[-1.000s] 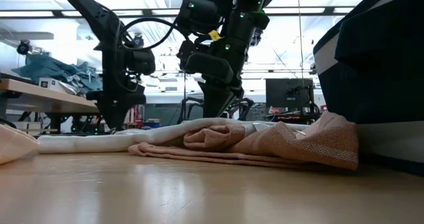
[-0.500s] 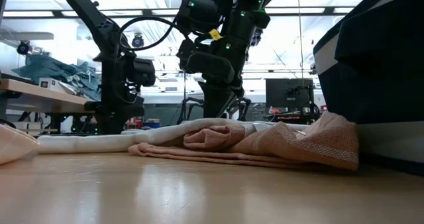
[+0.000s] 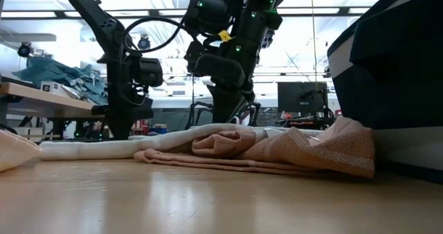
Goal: Fold towel
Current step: Fold the white towel
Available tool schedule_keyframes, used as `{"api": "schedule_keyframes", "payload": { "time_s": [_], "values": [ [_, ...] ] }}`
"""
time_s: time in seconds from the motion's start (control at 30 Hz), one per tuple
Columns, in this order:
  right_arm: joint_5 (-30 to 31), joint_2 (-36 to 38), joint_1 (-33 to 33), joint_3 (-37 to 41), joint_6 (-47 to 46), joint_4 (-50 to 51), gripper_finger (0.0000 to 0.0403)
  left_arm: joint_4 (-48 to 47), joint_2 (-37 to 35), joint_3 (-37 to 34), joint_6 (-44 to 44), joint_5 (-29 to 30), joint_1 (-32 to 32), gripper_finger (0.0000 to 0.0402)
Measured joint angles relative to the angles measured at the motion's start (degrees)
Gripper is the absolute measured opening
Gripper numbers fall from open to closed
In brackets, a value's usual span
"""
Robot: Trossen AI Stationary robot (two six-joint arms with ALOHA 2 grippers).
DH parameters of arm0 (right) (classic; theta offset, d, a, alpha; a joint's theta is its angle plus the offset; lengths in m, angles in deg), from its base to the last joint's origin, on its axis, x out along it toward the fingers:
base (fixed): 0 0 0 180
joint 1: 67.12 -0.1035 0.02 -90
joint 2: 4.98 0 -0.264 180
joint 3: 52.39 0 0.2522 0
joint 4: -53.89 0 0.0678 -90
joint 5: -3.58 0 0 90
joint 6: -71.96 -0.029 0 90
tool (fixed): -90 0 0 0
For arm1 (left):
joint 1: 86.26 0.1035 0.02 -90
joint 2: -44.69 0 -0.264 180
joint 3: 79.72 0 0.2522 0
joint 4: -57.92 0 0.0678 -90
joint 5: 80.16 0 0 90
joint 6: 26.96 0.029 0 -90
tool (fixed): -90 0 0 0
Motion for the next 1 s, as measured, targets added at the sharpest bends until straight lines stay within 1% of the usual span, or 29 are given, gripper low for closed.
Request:
{"api": "schedule_keyframes", "payload": {
  "time_s": [0.17,0.33,0.53,0.8,1.0],
  "values": [
    [0.0,0.0,0.0,0.0,0.0,0.0,0.0000,0.1,0.0,0.0,1.8,-2.3,0.0,0.0007],
    [0.0,0.0,0.0,0.0,0.0,0.0,0.0000,-1.7,0.0,0.0,2.0,-2.4,0.0,0.0004],
    [0.0,0.0,0.0,0.0,0.0,0.0,0.0000,-3.9,0.0,0.0,1.6,2.3,0.0,0.0002],
    [0.0,0.0,0.0,0.0,-0.1,-0.1,0.0000,-3.6,0.0,0.5,2.1,3.1,0.0,0.0001],
    [0.0,0.0,0.0,0.0,-0.2,-0.1,0.0000,-8.4,0.0,2.7,2.6,3.8,0.0,0.0001]
  ]
}}
